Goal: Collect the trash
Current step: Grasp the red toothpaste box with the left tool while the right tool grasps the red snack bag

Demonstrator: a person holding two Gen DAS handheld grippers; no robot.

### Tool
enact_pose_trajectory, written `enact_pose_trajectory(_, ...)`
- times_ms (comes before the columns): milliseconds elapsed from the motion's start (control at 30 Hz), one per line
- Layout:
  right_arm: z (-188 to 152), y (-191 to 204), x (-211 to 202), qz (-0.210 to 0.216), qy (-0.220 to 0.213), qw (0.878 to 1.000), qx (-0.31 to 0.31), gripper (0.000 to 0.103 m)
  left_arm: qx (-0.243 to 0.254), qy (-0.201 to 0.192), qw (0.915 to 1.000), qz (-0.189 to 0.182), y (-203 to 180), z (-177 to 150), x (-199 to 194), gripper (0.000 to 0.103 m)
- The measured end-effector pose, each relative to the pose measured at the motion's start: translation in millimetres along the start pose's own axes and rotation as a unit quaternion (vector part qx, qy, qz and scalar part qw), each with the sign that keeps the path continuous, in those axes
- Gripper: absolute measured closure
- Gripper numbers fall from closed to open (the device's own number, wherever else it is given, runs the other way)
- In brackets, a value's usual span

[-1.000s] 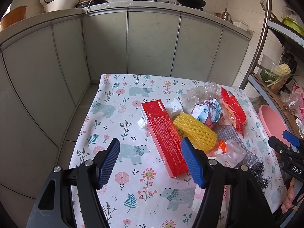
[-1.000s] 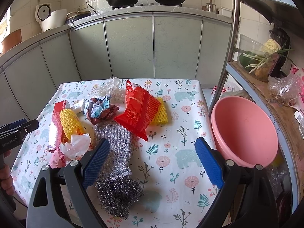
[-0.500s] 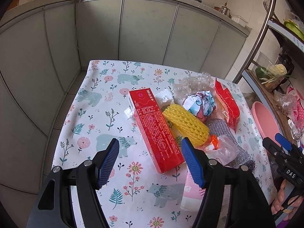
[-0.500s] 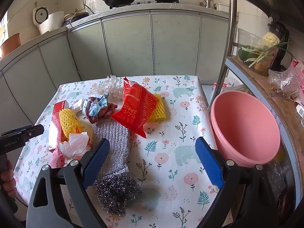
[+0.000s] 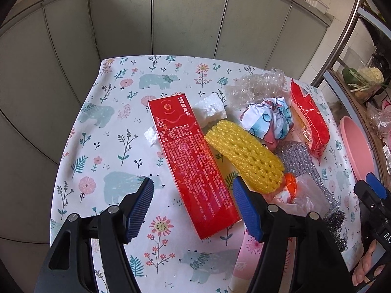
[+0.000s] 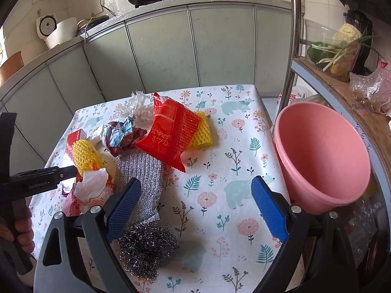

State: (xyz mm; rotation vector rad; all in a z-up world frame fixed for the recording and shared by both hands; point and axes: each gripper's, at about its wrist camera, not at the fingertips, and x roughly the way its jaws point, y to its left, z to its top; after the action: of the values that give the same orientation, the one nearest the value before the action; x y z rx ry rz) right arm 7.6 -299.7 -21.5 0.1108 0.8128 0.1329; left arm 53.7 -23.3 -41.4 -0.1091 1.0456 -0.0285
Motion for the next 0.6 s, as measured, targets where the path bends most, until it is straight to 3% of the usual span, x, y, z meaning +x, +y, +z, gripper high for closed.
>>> enact_pose_trajectory(133,2,-1,5,0.010,0.008,1.000,0.007,0.011,-0.007,0.013,0.9999,-0.003,0,3,8,0.037)
enact_pose_trajectory(300,9,1,9,0.030,0.014,0.999,0.018,0.011,-0.014,0.019,0.9994,-0.023,3,2,11,0.053)
enact_pose_trajectory(600,34,21,23,0.042,0.011,0.999,0.001,0.011,-0.017,0.002,0.9993,-0.032,16,-5,0,0.058)
